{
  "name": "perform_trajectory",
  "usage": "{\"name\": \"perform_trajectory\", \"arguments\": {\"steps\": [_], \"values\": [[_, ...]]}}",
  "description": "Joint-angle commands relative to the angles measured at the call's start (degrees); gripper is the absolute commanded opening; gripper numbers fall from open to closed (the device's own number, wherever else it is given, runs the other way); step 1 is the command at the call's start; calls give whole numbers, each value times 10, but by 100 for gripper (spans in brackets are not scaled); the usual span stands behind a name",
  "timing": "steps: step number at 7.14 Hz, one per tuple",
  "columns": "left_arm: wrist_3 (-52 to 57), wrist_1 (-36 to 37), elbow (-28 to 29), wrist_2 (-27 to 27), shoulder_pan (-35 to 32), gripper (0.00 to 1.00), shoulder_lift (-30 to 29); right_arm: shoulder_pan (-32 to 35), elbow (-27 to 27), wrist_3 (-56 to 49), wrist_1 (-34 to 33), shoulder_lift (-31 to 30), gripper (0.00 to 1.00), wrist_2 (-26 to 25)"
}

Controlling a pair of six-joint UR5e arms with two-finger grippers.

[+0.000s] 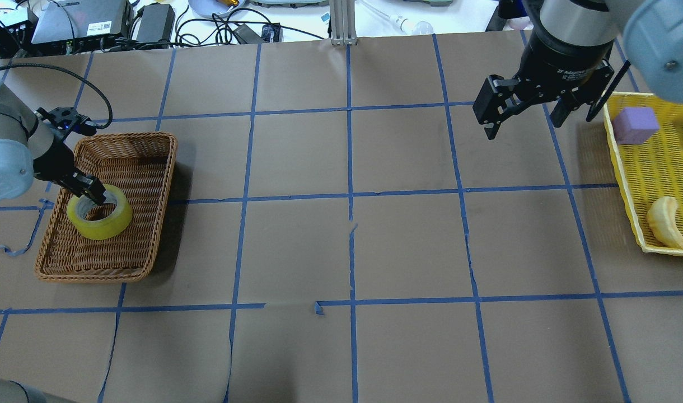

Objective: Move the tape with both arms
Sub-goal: 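Carry the tape with the left gripper and release it into the wicker basket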

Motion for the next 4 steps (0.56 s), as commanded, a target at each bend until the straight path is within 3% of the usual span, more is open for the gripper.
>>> {"name": "perform_trajectory", "arguments": {"steps": [1, 4], "values": [[-49, -17, 3, -5, -45, 100, 32, -1, -1, 1, 5, -2, 100, 1], [-296, -284, 197, -21, -194, 100, 83, 0, -1, 10, -2, -2, 100, 1]]}}
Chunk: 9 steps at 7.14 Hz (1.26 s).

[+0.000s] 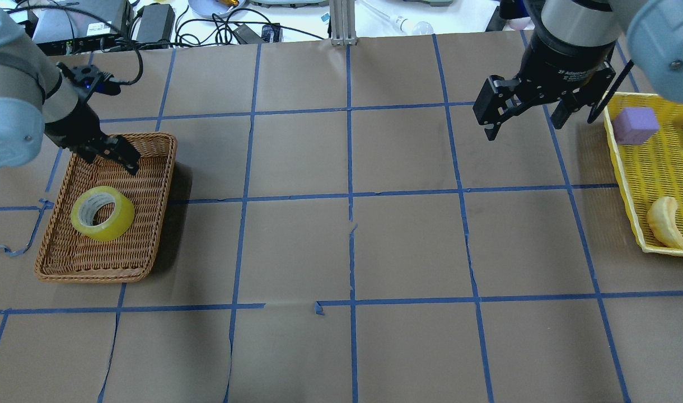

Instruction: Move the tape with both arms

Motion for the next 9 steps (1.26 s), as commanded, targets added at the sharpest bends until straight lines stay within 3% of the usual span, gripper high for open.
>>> {"name": "perform_trajectory", "arguments": {"steps": [1, 2, 4, 9], "values": [[-156, -118, 129, -4, -116, 100, 16, -1, -1, 7, -2, 0, 100, -1], [-173, -138, 156, -1, -165, 100, 19, -1, -2, 8, -2, 0, 100, -1], [-247, -135, 158, -12, -235, 100, 34, -1, -1, 8, -2, 0, 100, -1], [-283, -155, 135, -7, -202, 100, 101, -1, -4, 8, -3, 0, 100, -1]]}}
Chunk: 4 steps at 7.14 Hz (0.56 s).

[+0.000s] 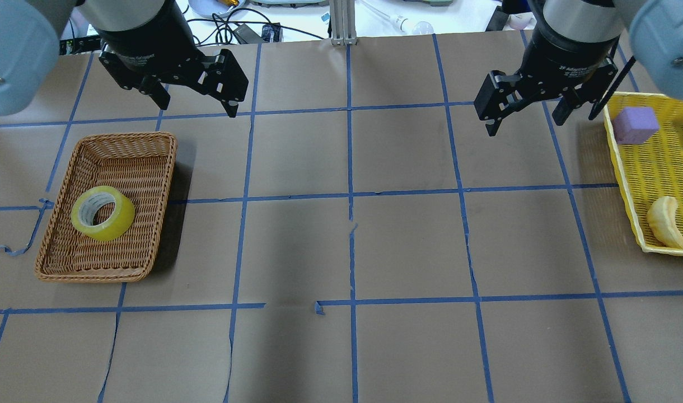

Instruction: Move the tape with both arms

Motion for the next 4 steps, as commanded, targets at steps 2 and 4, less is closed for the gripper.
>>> {"name": "perform_trajectory", "arguments": {"steps": [2, 4], "values": [[-9, -9, -17, -1, 20, 100, 18, 0, 0, 0, 0, 0, 100, 0], [-9, -9, -21, -4, 19, 100, 19, 0, 0, 0, -1, 0, 100, -1]]}}
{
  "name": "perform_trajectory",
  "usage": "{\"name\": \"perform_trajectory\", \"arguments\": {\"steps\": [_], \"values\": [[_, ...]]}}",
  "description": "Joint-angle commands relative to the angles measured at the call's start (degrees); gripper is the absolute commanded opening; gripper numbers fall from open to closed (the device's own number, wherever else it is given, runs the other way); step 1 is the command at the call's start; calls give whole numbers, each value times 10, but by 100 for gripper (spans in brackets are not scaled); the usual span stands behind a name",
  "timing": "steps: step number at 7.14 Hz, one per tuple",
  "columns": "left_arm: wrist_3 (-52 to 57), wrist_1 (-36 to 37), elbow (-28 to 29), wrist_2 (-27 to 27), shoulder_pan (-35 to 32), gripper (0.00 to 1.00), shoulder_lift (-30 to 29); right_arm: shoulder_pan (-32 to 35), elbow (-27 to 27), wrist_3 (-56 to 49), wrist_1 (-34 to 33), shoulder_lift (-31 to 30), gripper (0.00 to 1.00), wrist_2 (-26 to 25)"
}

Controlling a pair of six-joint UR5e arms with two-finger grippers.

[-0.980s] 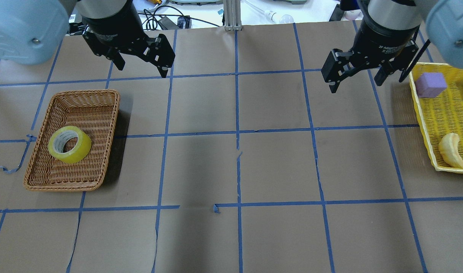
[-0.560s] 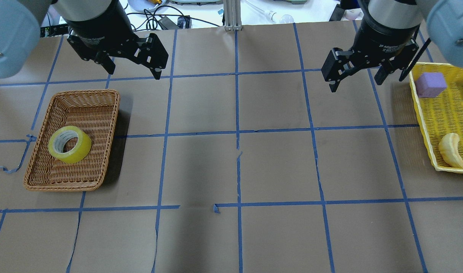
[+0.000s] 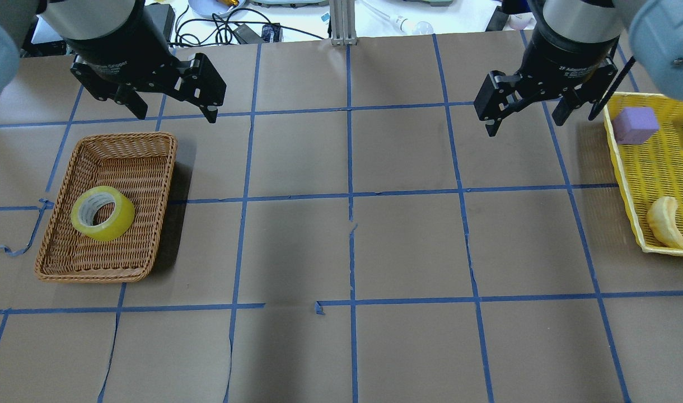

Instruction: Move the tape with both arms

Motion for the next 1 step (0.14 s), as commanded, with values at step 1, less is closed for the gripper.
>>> {"name": "perform_trajectory", "arguments": {"steps": [1], "values": [[2, 4, -8, -1, 0, 100, 1, 0, 1, 0, 0, 0, 100, -1]]}}
